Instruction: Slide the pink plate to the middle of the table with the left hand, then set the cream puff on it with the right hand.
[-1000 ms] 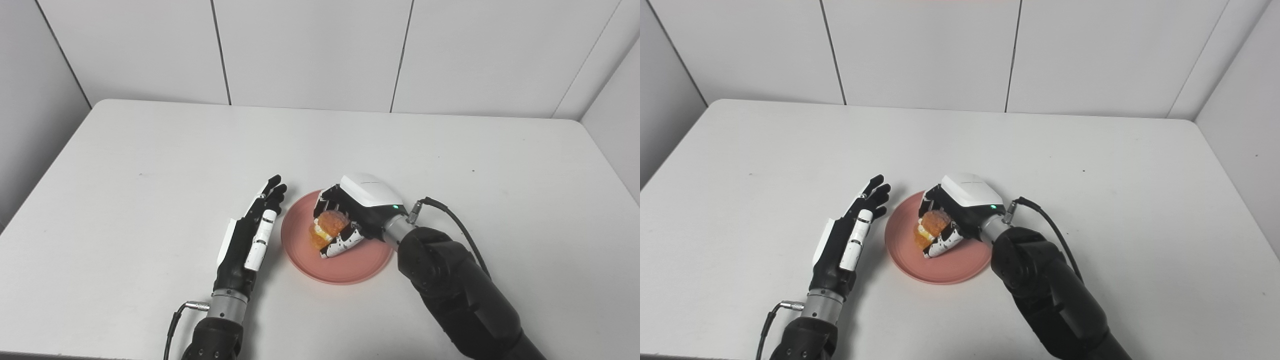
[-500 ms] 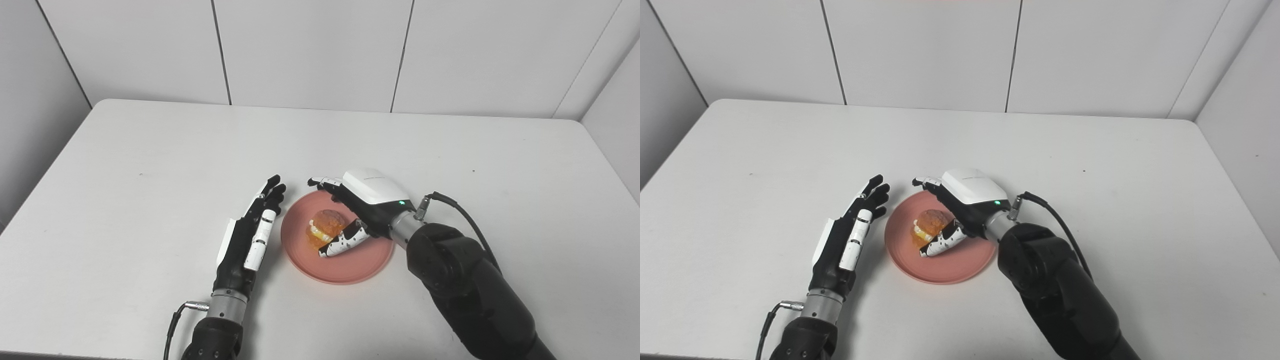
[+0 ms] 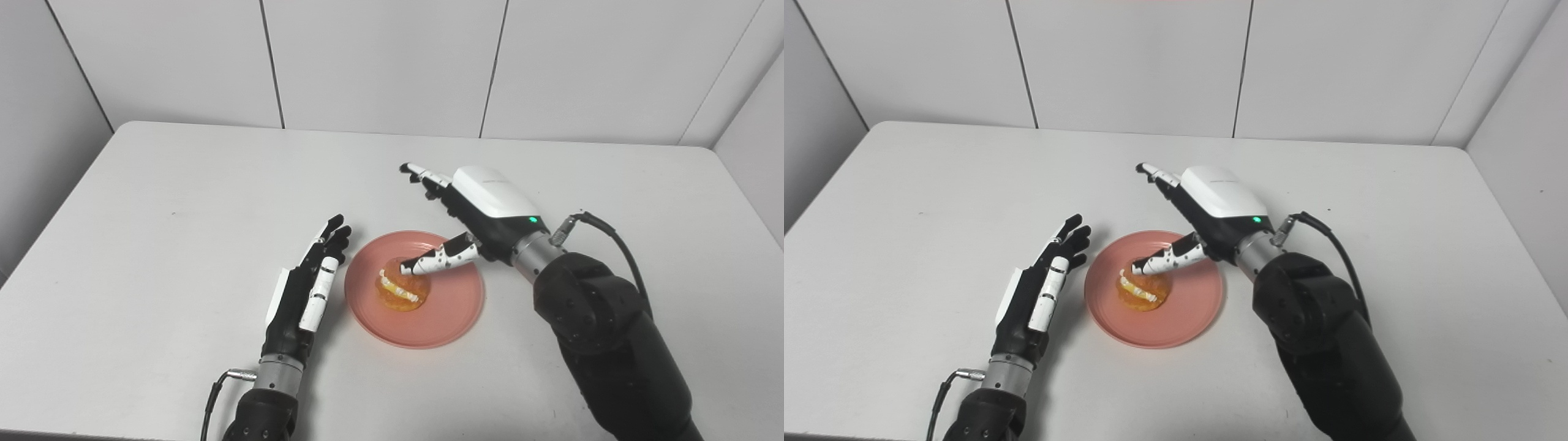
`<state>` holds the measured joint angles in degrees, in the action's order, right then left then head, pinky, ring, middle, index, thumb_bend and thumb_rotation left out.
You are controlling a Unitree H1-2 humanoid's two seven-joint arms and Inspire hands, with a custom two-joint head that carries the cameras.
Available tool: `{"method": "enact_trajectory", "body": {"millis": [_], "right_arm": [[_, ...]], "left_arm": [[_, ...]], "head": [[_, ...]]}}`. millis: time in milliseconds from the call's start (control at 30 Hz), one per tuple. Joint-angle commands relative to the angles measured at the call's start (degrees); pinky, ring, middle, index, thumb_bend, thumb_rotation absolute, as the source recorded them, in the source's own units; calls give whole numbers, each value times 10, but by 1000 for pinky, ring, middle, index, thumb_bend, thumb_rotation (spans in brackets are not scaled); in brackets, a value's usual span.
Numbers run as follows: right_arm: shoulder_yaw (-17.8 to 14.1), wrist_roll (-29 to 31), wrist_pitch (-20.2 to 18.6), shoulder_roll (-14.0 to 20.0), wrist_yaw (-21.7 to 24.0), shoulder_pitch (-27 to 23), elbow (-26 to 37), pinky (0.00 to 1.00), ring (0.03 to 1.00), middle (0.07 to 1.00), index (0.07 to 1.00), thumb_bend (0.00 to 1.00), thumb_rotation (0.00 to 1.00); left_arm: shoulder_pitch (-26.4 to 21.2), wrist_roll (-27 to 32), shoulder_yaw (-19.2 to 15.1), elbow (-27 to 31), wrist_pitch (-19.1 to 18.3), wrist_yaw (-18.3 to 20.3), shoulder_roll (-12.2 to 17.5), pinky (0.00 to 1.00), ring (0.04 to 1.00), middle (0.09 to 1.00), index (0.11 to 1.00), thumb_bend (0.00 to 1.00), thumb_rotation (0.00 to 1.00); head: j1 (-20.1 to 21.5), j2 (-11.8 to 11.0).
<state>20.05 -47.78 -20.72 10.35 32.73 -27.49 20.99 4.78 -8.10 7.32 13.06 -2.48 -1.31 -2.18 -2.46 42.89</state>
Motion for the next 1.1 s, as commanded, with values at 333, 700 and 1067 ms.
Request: {"method": "enact_trajectory", "body": {"millis": [333,700,1067], "right_arm": [[-100,136,17,-28,-122,62,31,742,886,947,994,838,743],[-139,231,31,-74,-202,163,31,805,944,982,1000,770,1000],[-146,308,70,-101,-253,205,-16,897,962,983,985,702,1000]], "left_arm": [[11,4,-7,8,21,-5,-4,895,907,906,891,499,1000],[10,12,-12,2,24,-1,1,902,910,910,896,497,1000],[11,19,-16,10,13,6,6,905,914,915,901,491,1000]], "head": [[3,1],[4,2],[4,6]]}}
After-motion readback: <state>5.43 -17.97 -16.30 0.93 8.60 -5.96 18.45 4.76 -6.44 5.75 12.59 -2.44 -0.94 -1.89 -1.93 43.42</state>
